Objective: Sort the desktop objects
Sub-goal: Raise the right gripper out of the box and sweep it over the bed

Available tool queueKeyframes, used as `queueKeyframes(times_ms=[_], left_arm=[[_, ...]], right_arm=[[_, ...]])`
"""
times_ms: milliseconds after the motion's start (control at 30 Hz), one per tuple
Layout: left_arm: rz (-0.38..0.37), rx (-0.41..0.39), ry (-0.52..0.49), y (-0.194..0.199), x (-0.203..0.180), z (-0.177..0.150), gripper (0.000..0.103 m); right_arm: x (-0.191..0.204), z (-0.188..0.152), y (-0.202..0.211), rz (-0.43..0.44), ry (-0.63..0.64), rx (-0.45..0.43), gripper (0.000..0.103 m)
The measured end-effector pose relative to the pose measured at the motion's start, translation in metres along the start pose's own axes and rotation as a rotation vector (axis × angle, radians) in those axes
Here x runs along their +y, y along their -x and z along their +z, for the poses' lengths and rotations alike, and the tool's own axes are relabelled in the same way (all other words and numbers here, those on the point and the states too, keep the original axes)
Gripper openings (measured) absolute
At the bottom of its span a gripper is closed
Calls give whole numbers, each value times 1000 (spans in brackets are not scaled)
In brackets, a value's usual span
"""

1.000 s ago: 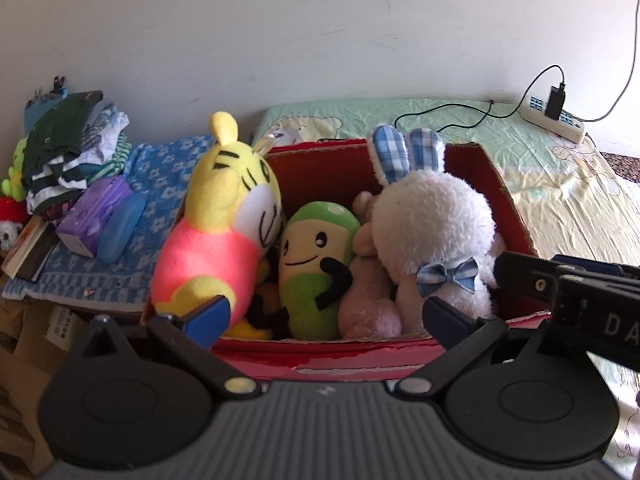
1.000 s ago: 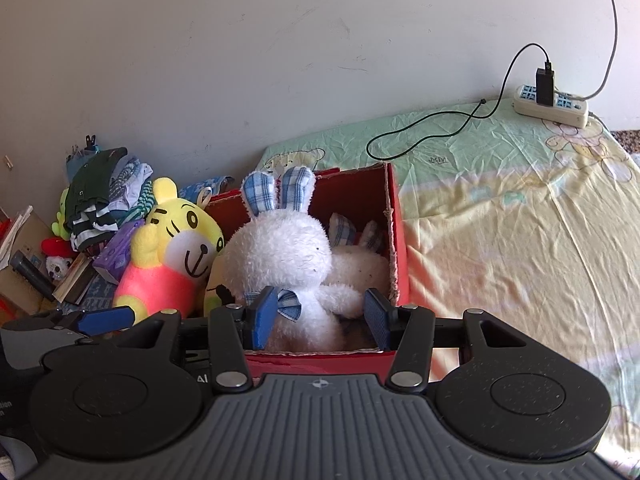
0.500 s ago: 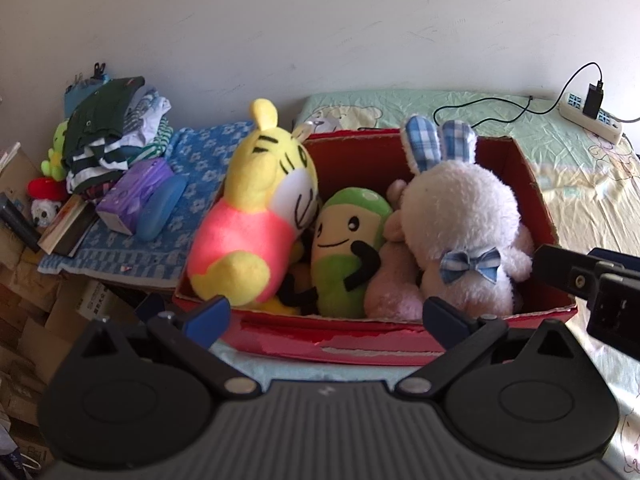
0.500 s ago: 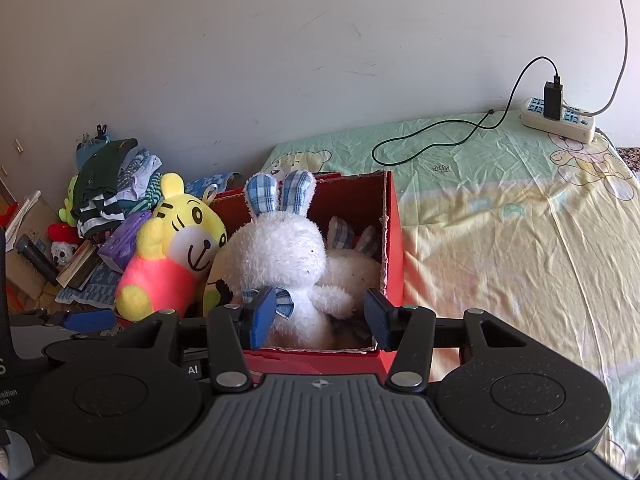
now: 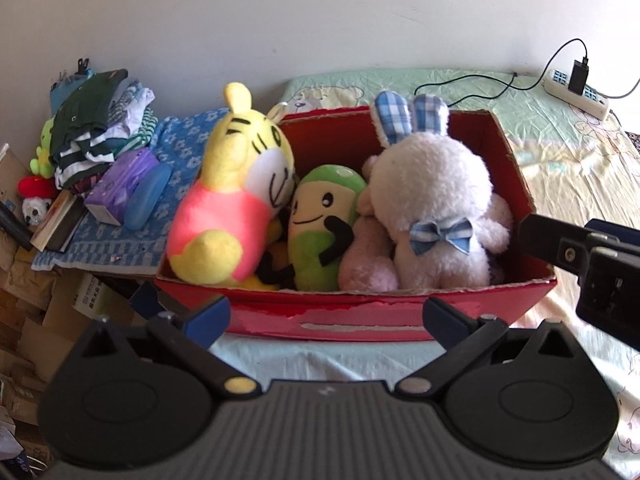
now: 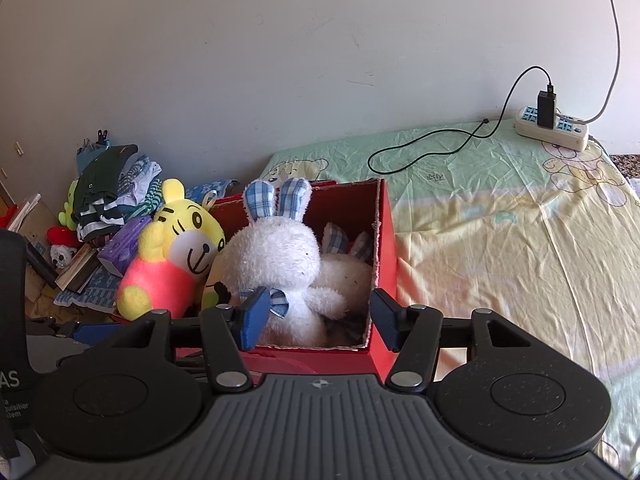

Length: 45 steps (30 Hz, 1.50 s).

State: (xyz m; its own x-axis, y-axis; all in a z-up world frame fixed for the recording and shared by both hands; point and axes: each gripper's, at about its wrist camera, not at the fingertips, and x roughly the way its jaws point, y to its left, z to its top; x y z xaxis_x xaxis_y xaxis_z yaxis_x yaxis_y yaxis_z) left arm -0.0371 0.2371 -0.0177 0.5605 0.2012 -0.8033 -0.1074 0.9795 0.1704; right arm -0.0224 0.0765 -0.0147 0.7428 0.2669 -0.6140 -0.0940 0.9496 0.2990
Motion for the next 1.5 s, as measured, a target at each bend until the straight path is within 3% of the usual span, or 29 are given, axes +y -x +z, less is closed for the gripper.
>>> queueKeyframes(times_ms=[833,1200,1500], left_arm=[[-37,136,32,-8,-40,-26,102],[-78,189,-38,-21,-96,-36,102],[-138,178,-150,-18,-155,-37,102]], right_arm=[[-37,-14,8,26,8,63,59],[-93,-26,10,-48,-57,111,60],[-141,-33,27,-151,-125,104,63]])
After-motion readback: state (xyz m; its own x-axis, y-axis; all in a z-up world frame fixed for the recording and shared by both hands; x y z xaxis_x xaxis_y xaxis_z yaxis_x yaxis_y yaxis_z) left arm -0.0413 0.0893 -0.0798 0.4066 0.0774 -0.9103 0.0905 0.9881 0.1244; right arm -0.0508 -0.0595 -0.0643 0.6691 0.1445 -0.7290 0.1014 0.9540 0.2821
